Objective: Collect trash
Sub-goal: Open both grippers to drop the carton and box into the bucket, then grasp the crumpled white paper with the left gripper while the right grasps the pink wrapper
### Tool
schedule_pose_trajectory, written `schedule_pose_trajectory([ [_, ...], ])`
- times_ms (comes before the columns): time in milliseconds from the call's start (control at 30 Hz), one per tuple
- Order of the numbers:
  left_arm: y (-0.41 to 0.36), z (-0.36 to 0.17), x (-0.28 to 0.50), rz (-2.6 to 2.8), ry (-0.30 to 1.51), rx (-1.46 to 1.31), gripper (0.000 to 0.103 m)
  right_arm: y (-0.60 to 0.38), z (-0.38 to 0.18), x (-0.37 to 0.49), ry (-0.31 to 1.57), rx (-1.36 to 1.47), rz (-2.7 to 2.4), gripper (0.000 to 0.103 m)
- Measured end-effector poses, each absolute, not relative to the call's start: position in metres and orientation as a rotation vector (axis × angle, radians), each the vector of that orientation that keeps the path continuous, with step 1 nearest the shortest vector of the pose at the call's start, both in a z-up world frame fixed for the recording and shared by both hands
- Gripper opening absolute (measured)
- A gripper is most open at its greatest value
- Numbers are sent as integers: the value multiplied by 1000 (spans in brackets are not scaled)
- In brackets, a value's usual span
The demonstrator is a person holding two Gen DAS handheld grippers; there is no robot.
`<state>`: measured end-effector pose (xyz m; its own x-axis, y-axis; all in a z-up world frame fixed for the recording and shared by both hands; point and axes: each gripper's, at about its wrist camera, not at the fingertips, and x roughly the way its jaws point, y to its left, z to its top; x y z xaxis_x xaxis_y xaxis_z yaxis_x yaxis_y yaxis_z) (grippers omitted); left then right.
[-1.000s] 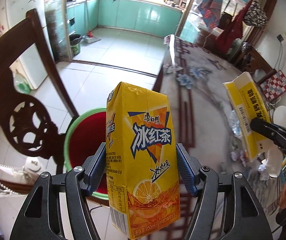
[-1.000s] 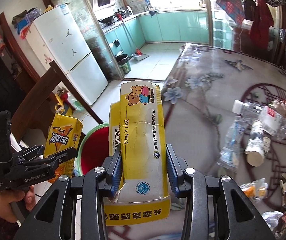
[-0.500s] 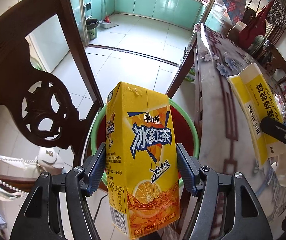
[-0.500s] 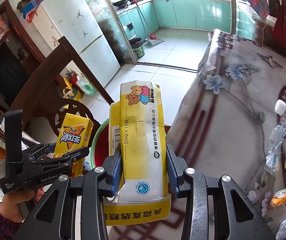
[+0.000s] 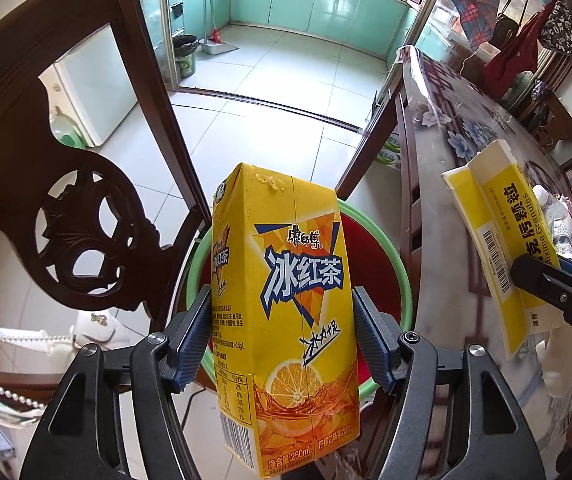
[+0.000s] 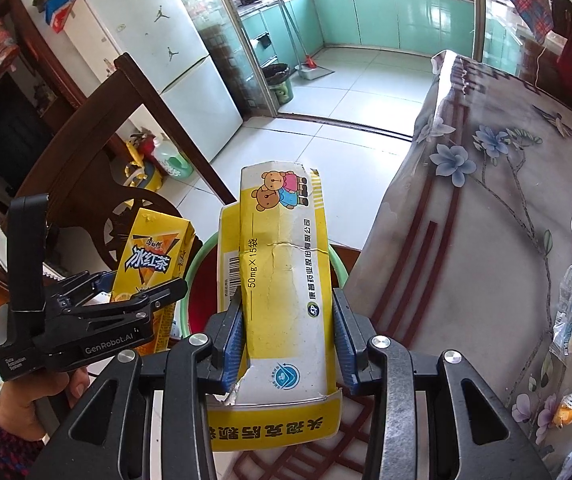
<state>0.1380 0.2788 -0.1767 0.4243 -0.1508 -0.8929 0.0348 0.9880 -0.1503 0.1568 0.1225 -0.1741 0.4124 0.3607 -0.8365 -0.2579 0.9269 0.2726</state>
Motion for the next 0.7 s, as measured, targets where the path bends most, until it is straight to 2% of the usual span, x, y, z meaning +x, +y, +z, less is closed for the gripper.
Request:
schedule_pose_trajectory([
  [400, 279, -180, 146, -103, 1137, -111, 67, 122, -176, 162, 1077, 107, 373, 40],
  [567, 280, -176, 145, -97, 1122, -113, 76, 122, -176, 163, 1074, 113, 372, 41],
  [700, 280, -175, 144, -90, 1116, -114, 78, 120, -174, 161, 1066, 118, 370, 42],
])
